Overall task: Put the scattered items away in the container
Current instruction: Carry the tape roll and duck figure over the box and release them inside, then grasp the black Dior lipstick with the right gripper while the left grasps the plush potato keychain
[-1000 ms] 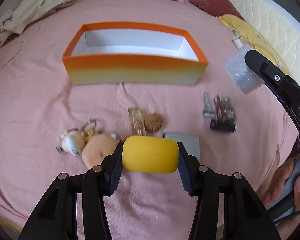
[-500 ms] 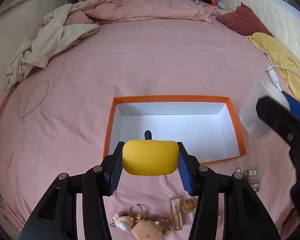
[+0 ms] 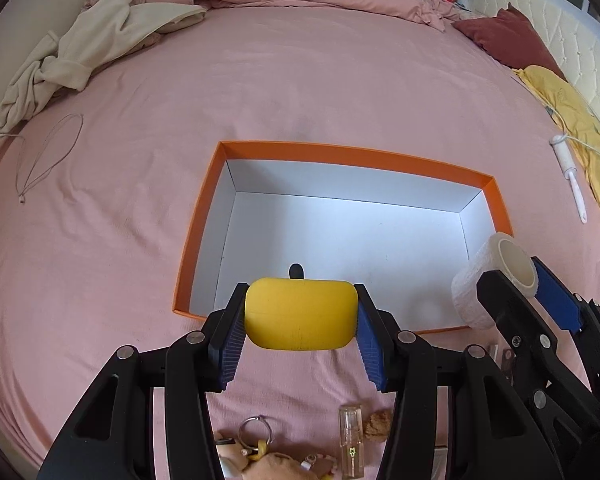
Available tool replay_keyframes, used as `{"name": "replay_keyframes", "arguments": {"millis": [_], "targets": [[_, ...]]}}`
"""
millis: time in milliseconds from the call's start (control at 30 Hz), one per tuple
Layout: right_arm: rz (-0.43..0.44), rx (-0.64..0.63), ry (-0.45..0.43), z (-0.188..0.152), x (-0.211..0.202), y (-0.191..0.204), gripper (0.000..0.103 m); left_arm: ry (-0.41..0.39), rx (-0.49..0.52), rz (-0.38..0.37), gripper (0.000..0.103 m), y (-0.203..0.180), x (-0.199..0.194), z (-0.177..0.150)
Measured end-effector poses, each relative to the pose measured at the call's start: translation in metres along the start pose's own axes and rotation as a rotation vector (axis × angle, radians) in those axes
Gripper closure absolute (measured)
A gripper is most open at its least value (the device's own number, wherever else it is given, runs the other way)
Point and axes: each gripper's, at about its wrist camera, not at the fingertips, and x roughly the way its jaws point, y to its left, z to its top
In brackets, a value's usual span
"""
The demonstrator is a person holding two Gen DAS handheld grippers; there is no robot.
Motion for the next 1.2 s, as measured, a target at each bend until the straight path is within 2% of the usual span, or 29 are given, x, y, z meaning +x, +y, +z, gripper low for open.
{"name": "replay_keyframes", "arguments": {"millis": [533, 667, 733, 833, 1067, 1200], "targets": [[-0.013, 0.023, 0.018, -0.003, 0.002, 0.002, 0.058, 0.002, -0.032, 0.017, 0.051, 0.000, 0.005, 0.001], [-0.009, 0.034, 0.003, -0.001, -0.001, 0.002, 0.057, -0.044, -0.078, 0.014, 0.039, 0.006, -0.003, 0.001], [-0.010, 0.041, -0.015, 0.001, -0.005, 0.002, 0.055, -0.070, -0.104, 0.011, 0.039, 0.010, -0.007, 0.001], [-0.009, 0.054, -0.066, 0.004, -0.017, 0.003, 0.047, -0.100, -0.138, 0.005, 0.029, 0.015, -0.015, 0.002], [-0.011, 0.047, -0.163, 0.007, -0.047, 0.004, 0.038, -0.164, -0.164, -0.012, 0.029, 0.022, -0.037, -0.004], [-0.033, 0.063, -0.222, -0.004, -0.068, -0.004, 0.034, -0.202, -0.155, 0.010, 0.029, 0.028, -0.053, -0.006]]}}
